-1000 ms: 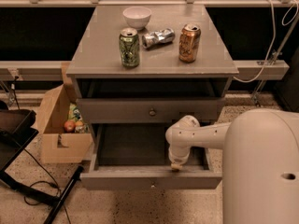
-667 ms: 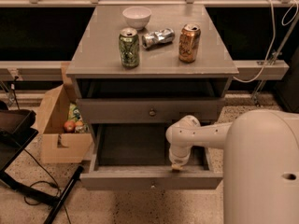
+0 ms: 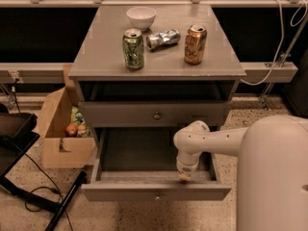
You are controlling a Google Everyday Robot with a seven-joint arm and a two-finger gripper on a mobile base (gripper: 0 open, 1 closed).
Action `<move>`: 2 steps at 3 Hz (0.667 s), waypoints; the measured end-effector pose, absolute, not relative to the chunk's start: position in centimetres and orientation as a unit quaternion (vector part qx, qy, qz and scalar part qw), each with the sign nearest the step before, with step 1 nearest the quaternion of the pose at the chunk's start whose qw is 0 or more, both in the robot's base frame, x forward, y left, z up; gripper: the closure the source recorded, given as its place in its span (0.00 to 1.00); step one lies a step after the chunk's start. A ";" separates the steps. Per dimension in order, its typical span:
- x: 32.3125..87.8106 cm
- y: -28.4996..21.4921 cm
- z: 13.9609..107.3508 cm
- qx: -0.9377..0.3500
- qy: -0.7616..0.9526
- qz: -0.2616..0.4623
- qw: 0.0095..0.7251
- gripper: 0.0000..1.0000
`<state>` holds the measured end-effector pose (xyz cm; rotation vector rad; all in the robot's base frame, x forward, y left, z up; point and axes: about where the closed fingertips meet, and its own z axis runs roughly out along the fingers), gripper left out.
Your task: Open middle drawer
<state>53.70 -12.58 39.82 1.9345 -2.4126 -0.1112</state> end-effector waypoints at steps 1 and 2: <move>51.1 -12.7 39.8 0.617 -0.784 -0.060 0.035 1.00; 51.3 -12.7 39.8 0.617 -0.784 -0.060 0.035 0.82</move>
Offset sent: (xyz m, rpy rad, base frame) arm -0.0267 -0.0006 -0.0002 0.0234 0.0483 -0.0184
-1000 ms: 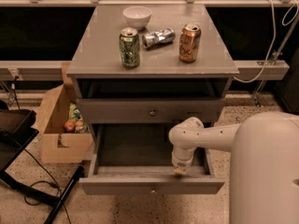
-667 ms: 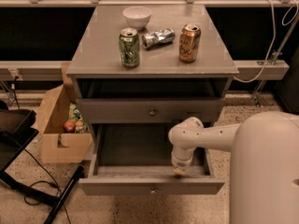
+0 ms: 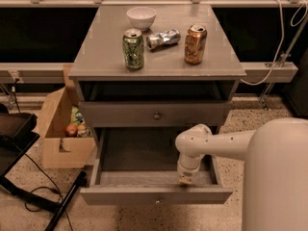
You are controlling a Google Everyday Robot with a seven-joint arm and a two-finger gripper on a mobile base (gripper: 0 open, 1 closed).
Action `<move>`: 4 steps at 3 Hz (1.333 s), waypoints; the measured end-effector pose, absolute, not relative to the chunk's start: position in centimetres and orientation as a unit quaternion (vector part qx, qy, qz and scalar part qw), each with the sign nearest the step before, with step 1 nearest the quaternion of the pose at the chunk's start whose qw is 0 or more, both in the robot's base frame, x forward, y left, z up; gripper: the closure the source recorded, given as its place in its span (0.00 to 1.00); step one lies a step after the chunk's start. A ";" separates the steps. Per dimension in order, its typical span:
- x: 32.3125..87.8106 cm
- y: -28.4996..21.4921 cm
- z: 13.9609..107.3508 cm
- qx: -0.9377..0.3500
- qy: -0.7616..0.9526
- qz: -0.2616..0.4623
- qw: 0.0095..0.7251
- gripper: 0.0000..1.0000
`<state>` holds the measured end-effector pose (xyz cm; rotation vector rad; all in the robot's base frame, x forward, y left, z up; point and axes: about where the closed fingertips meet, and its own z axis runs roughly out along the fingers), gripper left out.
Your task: Open middle drawer
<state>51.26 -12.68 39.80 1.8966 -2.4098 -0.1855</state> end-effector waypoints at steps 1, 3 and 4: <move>51.3 -12.7 39.8 0.617 -0.784 -0.060 0.035 0.58; 51.1 -12.7 39.7 0.617 -0.784 -0.061 0.036 0.12; 52.2 -12.9 39.7 0.617 -0.784 -0.061 0.036 0.00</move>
Offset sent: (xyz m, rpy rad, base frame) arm 0.0000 0.0000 0.0000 0.0000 0.0000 0.0000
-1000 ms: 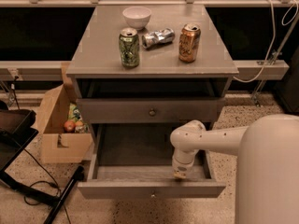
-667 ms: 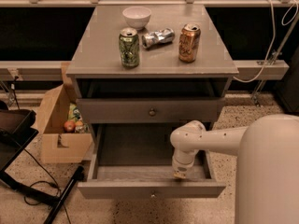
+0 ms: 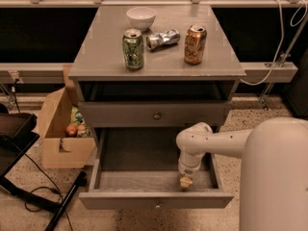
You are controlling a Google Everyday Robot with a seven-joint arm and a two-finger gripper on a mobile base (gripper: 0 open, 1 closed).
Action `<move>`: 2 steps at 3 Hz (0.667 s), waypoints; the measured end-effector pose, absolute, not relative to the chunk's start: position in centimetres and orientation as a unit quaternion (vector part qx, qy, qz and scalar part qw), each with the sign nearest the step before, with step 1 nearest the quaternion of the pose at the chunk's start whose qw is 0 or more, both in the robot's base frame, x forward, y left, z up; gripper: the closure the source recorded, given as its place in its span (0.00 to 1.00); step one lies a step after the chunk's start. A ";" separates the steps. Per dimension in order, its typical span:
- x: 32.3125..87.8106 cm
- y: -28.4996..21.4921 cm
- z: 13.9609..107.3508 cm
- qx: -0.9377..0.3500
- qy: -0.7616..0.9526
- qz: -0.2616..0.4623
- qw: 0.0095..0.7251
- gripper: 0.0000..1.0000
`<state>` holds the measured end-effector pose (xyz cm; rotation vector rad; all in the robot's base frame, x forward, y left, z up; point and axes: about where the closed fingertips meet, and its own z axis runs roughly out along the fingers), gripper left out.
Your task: Open middle drawer
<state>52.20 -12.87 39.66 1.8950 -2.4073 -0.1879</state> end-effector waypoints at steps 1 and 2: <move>52.3 -12.9 39.7 0.617 -0.784 -0.061 0.036 0.00; 52.3 -12.9 39.7 0.617 -0.784 -0.061 0.036 0.18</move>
Offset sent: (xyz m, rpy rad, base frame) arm 0.0012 -0.0002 0.0000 0.0000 0.0000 0.0000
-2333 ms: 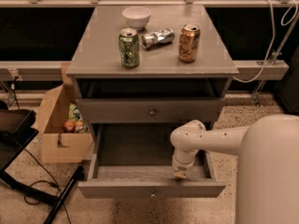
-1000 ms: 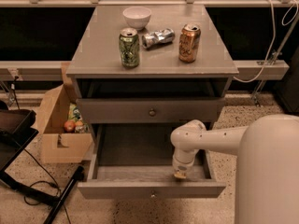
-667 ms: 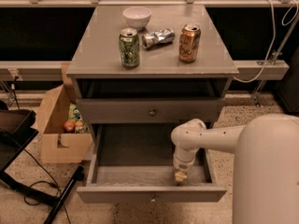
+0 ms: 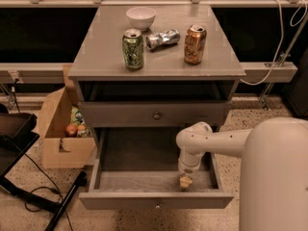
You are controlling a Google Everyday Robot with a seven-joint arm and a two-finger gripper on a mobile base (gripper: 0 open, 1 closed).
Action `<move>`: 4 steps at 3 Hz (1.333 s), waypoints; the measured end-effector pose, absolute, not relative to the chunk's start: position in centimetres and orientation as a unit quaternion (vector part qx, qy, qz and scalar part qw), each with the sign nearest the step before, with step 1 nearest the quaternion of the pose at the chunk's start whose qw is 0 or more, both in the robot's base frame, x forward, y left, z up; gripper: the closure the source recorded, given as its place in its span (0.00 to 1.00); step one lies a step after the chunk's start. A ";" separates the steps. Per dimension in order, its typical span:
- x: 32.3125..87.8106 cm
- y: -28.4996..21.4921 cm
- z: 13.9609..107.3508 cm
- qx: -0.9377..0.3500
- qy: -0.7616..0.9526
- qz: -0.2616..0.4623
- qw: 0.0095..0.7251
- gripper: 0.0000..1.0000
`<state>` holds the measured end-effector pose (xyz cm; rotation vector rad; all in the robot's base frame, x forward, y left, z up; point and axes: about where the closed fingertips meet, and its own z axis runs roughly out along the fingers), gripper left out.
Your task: Open middle drawer
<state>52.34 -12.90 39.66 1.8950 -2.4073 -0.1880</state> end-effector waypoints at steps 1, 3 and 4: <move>52.5 -13.0 40.0 0.617 -0.784 -0.059 0.034 0.49; 55.9 -17.2 56.5 0.594 -0.803 0.014 -0.034 0.96; 53.6 -20.8 69.9 0.548 -0.832 0.059 -0.068 1.00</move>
Offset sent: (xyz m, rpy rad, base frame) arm 0.0718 -0.0357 0.1933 -0.0140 -0.2958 -0.0295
